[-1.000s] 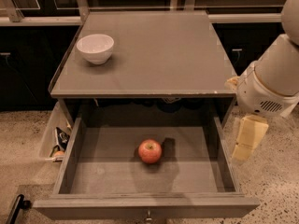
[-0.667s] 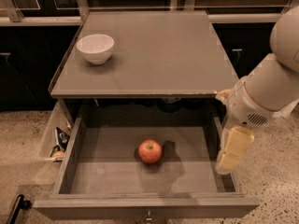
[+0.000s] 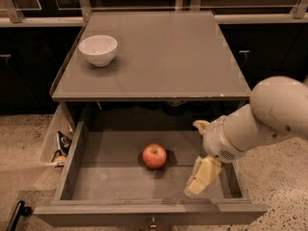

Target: Pick apple from top drawer and place on counter

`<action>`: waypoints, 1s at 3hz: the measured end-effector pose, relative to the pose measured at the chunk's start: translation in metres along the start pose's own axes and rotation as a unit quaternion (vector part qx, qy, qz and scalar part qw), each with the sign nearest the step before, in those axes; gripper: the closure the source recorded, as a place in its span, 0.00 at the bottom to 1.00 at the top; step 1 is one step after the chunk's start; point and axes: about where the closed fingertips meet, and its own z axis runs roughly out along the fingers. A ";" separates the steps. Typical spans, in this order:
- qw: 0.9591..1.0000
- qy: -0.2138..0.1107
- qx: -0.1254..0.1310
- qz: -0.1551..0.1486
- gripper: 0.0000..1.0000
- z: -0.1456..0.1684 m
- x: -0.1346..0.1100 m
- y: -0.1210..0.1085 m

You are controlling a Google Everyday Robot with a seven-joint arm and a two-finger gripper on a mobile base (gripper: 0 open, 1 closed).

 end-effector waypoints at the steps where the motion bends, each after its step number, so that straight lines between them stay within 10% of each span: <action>1: 0.998 -0.059 0.017 -0.024 0.00 0.034 -0.015 -0.004; 3: 0.997 -0.063 0.027 -0.034 0.00 0.034 -0.021 -0.009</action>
Offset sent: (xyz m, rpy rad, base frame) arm 0.0106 0.0245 -0.0179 0.0840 -0.0700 0.0196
